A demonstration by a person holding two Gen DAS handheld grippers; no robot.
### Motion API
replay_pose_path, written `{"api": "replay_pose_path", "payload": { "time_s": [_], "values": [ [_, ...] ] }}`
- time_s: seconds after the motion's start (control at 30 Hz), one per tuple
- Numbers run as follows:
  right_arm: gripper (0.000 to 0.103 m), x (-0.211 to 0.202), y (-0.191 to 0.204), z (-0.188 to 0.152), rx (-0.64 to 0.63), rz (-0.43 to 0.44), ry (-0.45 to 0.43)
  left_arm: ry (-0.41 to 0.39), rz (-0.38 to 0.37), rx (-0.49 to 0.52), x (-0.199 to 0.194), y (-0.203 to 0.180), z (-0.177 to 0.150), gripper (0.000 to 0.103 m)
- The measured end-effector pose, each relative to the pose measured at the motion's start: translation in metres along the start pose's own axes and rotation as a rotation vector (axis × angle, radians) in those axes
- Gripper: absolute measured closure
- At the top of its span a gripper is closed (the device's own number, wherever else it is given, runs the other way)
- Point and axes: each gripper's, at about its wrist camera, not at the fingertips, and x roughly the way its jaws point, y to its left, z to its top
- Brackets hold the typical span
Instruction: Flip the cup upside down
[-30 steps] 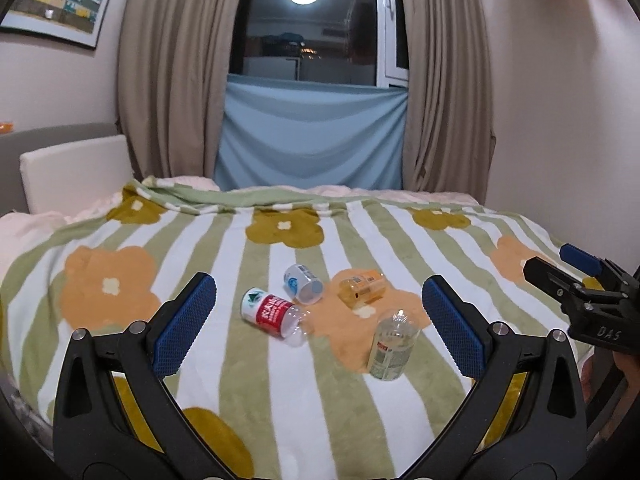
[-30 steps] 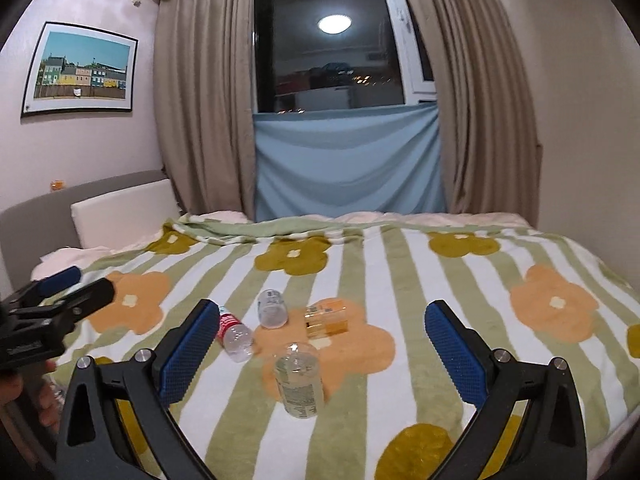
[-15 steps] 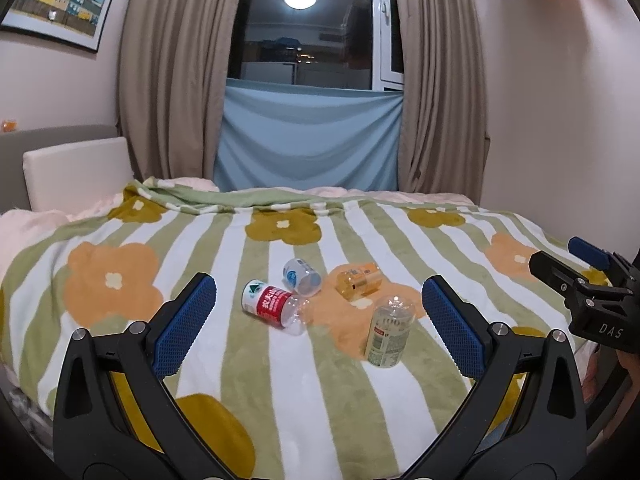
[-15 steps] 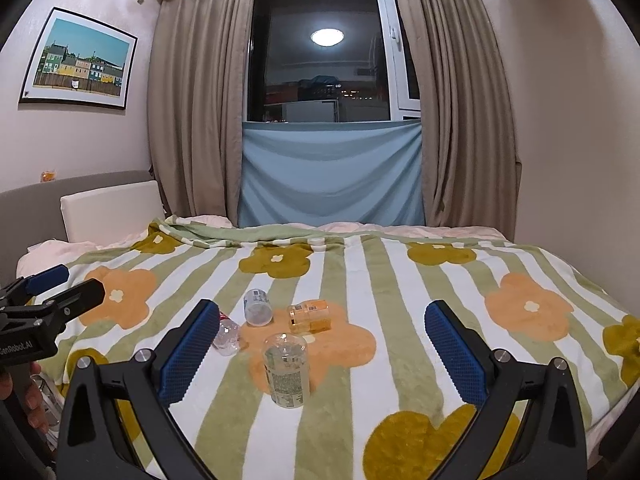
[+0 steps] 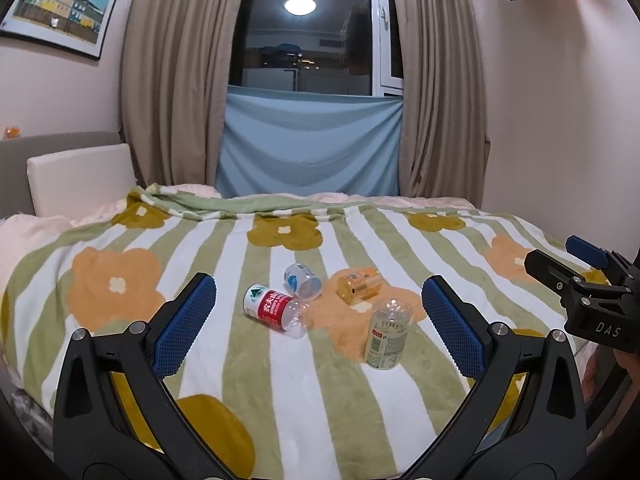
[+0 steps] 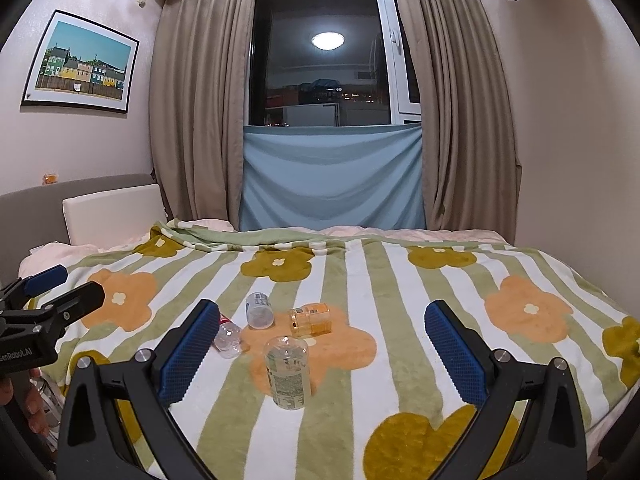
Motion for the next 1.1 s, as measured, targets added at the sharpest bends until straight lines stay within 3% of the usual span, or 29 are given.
{"api": "replay_pose_path", "payload": {
  "time_s": [0.6, 1.1],
  "values": [
    [0.001, -0.0016, 0.0024, 0.0027, 0.007, -0.005, 0.005, -0.027, 0.007, -0.013, -0.0063, 0.0007, 0.0049, 0.000],
    [0.001, -0.0013, 0.0023, 0.0024, 0.011, -0.007, 0.008, -0.063, 0.035, 0.034, -0.0099, -0.0030, 0.0057, 0.000]
  ]
}}
